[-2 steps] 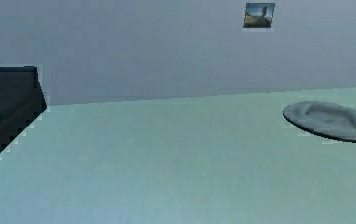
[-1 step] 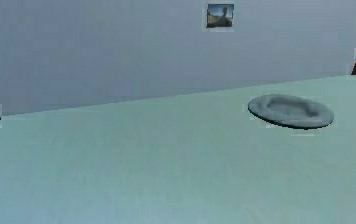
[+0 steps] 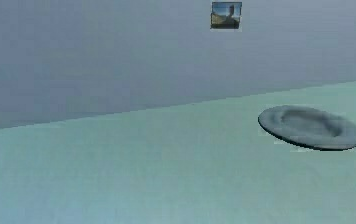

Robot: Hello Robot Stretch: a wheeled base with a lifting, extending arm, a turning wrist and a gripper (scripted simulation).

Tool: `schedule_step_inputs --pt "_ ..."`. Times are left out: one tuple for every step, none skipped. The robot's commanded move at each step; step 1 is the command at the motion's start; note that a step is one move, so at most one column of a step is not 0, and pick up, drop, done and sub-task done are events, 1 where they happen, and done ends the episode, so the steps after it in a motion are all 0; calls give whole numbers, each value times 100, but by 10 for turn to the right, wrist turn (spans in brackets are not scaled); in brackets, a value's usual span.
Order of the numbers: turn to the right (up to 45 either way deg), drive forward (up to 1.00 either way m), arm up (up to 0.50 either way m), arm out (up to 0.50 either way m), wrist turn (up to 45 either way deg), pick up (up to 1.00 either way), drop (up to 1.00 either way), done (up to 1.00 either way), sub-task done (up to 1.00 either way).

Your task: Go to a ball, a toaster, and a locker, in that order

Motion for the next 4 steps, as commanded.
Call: schedule_step_inputs --pt "450 0 0 0 0 0 0 0 0" --pt "210 0 0 0 0 0 0 0 0" --pt "0 100 0 0 0 0 0 0 0" --pt "0 100 0 0 0 0 0 0 0"
